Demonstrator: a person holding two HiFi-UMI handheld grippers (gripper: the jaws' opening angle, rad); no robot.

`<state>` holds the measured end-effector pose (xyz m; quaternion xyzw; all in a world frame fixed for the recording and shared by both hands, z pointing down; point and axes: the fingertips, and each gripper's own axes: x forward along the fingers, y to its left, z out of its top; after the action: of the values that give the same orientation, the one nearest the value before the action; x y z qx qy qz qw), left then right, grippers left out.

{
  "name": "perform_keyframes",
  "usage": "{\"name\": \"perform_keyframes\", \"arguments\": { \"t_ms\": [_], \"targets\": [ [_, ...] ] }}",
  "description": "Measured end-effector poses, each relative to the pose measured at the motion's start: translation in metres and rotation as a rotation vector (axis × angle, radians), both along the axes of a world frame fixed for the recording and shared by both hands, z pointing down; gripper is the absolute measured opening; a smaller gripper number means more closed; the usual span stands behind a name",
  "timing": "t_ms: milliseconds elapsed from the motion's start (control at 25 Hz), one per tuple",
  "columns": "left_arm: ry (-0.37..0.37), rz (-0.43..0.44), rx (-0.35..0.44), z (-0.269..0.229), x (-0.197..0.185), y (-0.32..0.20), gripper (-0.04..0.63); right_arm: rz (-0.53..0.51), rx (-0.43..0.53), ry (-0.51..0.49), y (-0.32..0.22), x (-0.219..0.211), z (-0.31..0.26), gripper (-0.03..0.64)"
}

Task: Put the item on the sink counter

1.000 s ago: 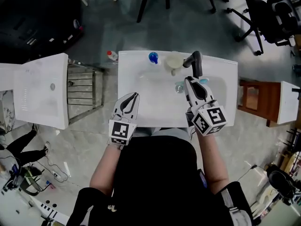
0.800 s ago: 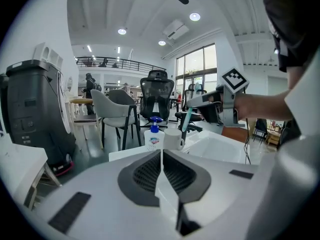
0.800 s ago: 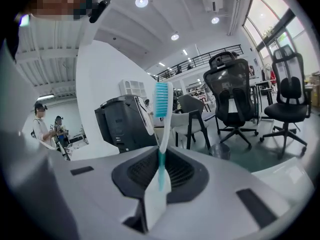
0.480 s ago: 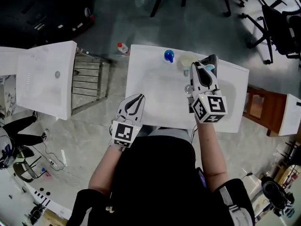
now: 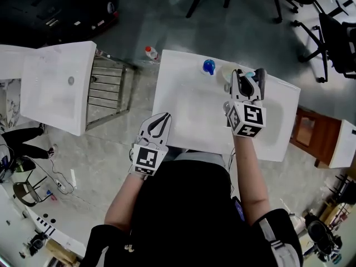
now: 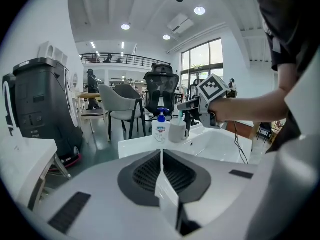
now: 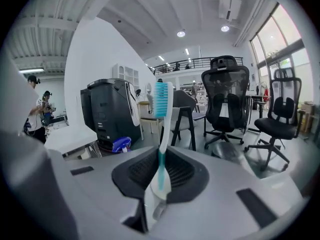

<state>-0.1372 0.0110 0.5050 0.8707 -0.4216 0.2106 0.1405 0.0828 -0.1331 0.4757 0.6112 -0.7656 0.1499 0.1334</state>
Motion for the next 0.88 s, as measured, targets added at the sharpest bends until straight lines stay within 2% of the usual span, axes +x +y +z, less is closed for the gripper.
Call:
{"name": "perform_keyframes", "arguments": {
  "t_ms": [480, 880],
  "targets": [
    [-0.004, -0.048, -0.014, 0.006, -0.012, 0.002, 0.032, -0.025, -0.175, 0.037, -0.004, -0.006, 0.058, 0.054],
    [-0.001, -0.052, -0.018, 0.007, -0.012, 0.003, 0.032, -0.058, -0.215, 0.05, -0.001, -0.013, 0.07, 0.054]
  ]
}}
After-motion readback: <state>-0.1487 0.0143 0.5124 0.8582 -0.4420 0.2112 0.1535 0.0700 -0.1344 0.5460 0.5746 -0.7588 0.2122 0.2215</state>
